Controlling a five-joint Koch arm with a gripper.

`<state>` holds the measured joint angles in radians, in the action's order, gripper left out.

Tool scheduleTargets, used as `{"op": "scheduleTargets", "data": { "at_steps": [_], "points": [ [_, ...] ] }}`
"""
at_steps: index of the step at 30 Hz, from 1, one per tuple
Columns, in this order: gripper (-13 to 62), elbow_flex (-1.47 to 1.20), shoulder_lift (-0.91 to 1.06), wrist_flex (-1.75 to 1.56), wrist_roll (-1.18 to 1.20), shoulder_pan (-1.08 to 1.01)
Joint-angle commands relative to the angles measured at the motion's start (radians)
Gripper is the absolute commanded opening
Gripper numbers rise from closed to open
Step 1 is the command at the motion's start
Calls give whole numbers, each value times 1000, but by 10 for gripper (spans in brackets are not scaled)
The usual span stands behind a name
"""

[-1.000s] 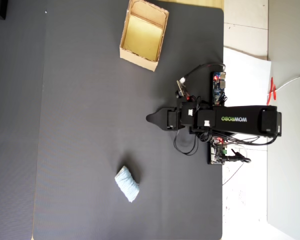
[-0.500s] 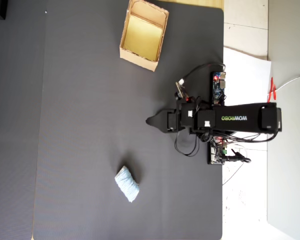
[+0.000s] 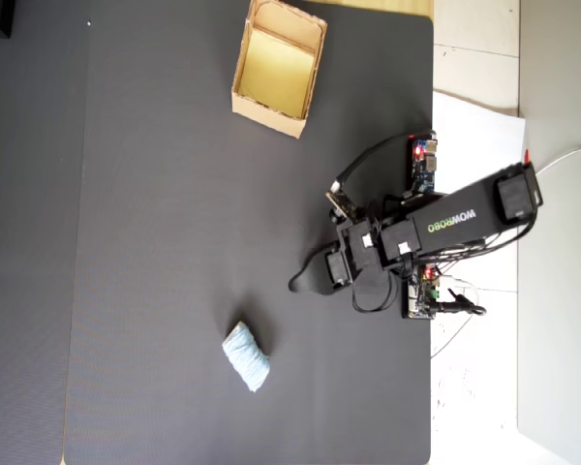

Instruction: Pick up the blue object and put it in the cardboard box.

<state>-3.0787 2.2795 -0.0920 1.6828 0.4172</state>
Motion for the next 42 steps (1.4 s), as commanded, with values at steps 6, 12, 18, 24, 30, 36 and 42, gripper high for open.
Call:
{"op": "scheduleTargets", "data": {
  "at_steps": [6,12,18,24,30,36,42],
  "points": [
    [335,-6,87,-66,17,181],
    [330,37,83,-48,17,270],
    [330,225,51,117,-2,270],
    [330,483,-69,314,-3,264],
    [330,739,-258,528,-9,252],
    [330,925,-495,584,-9,218],
    [330,1046,-643,589,-9,186]
  ]
}}
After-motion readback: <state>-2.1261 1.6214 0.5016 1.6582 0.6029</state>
